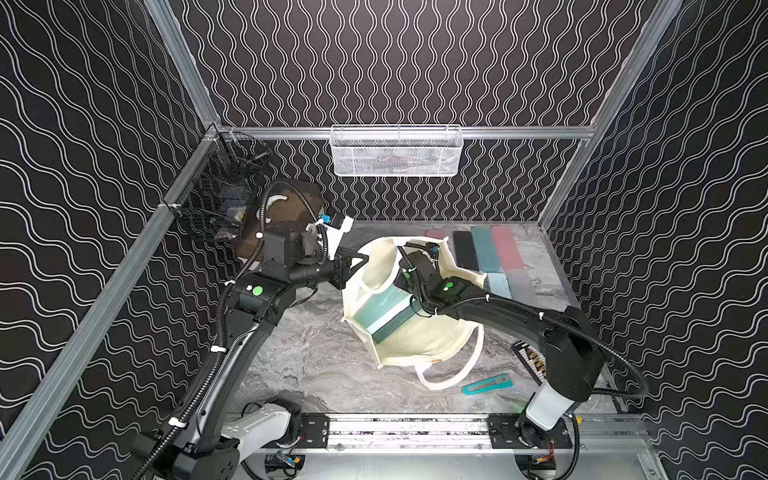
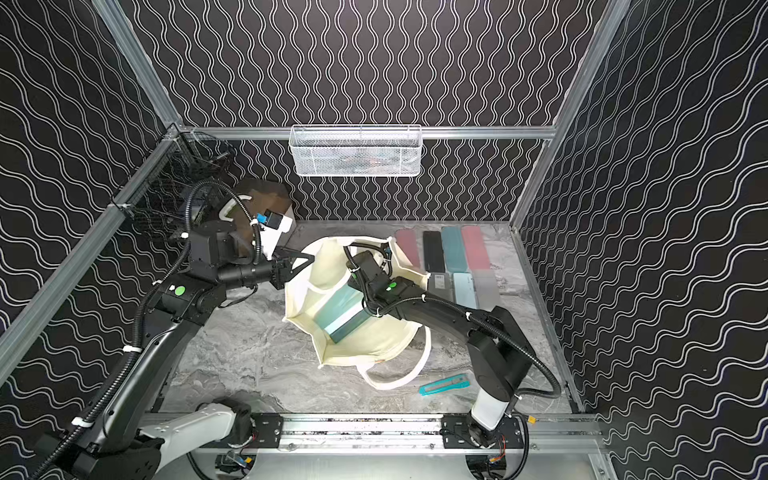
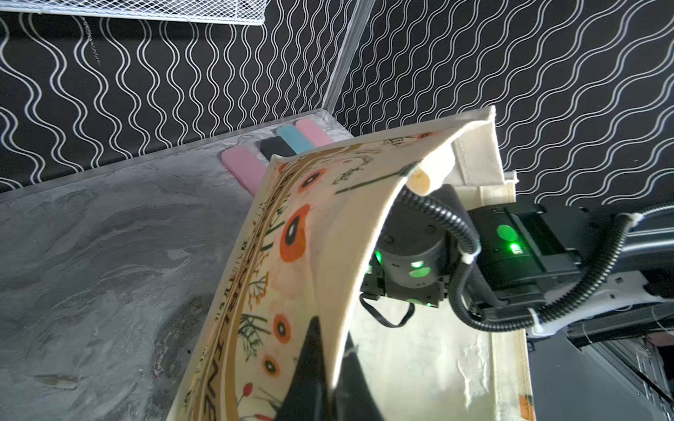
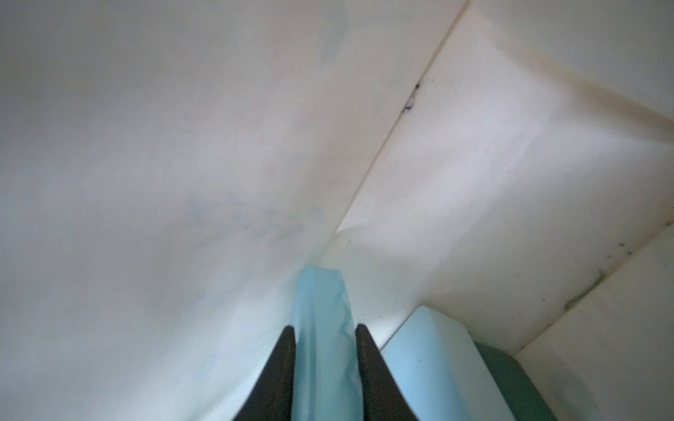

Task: Take out the pencil case from the canvas bag
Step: Pick up the pencil case from the canvas bag.

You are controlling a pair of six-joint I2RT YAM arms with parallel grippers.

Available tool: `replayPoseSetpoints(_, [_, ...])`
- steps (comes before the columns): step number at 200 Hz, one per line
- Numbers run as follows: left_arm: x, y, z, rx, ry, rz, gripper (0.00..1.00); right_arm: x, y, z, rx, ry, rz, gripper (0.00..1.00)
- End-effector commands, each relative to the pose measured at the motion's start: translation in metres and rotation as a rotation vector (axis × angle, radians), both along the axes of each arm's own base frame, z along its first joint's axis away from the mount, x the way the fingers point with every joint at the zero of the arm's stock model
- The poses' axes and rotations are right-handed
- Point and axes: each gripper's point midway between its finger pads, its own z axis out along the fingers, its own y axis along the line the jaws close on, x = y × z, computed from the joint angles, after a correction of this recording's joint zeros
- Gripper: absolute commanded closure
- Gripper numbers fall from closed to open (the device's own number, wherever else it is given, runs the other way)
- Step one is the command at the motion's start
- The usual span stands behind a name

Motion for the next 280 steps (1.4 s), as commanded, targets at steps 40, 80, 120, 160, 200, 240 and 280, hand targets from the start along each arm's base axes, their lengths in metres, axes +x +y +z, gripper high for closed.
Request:
replayPoseSetpoints(40, [0.024, 0.014, 0.006, 0.026, -0.061, 0.118, 1.00, -0.027, 0.022, 0.023, 0.114, 0.003, 0.204, 0.74])
replayPoseSetpoints(80, [0.034, 0.027, -0.002, 0.074, -0.042, 0.205, 1.00, -0.049, 0.028, 0.034, 0.105, -0.041, 0.370, 0.77])
replayPoseSetpoints(120, [0.041, 0.043, -0.009, 0.125, -0.035, 0.304, 1.00, -0.072, 0.021, 0.037, 0.046, -0.092, 0.500, 0.81])
replayPoseSetpoints(160, [0.045, 0.050, -0.012, 0.159, -0.037, 0.335, 1.00, -0.085, 0.002, 0.049, -0.049, -0.147, 0.547, 0.82])
replayPoseSetpoints(200, [0.043, 0.044, -0.012, 0.167, -0.048, 0.293, 1.00, -0.087, -0.016, 0.077, -0.105, -0.209, 0.519, 0.83])
replayPoseSetpoints(240, [0.040, 0.047, -0.016, 0.197, -0.049, 0.290, 1.00, -0.090, -0.029, 0.127, -0.078, -0.296, 0.482, 0.84])
replayPoseSetpoints(280, [0.037, 0.055, -0.019, 0.245, -0.053, 0.314, 1.00, -0.096, -0.044, 0.171, -0.065, -0.365, 0.445, 0.84])
